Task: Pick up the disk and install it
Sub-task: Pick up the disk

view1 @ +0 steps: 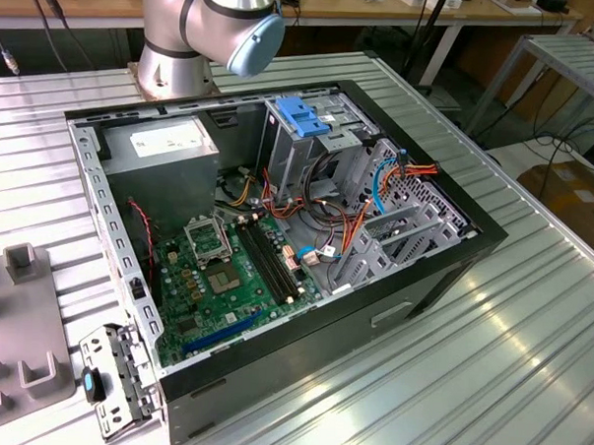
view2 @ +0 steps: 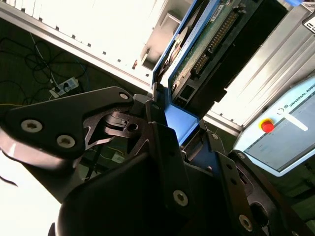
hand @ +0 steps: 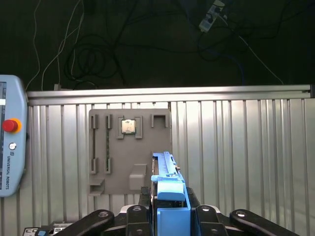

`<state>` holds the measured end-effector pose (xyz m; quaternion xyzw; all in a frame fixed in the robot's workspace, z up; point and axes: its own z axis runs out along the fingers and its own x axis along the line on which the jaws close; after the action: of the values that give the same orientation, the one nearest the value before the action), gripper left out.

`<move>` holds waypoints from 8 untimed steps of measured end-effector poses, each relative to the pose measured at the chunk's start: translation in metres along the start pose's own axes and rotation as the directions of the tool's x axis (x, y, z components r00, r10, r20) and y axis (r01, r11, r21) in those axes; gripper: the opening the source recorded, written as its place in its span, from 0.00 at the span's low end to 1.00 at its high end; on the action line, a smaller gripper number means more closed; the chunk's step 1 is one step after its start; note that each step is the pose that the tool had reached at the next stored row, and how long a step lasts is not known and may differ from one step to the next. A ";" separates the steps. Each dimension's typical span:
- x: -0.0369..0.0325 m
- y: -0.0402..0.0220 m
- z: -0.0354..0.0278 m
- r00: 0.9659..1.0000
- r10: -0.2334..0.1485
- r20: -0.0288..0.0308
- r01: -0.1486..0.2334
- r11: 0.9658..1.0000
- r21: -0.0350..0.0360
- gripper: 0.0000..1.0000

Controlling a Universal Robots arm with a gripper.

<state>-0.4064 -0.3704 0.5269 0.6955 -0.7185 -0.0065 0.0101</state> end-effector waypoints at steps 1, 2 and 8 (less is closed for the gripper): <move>0.0000 -0.0001 -0.0001 1.000 0.000 0.000 0.000 1.000 0.000 0.37; 0.0000 -0.0001 -0.0001 1.000 0.000 0.000 0.000 1.000 0.000 0.37; 0.0000 -0.0010 -0.0001 1.000 0.000 0.000 0.000 1.000 0.000 0.37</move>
<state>-0.4054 -0.3704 0.5269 0.6955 -0.7184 -0.0065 0.0101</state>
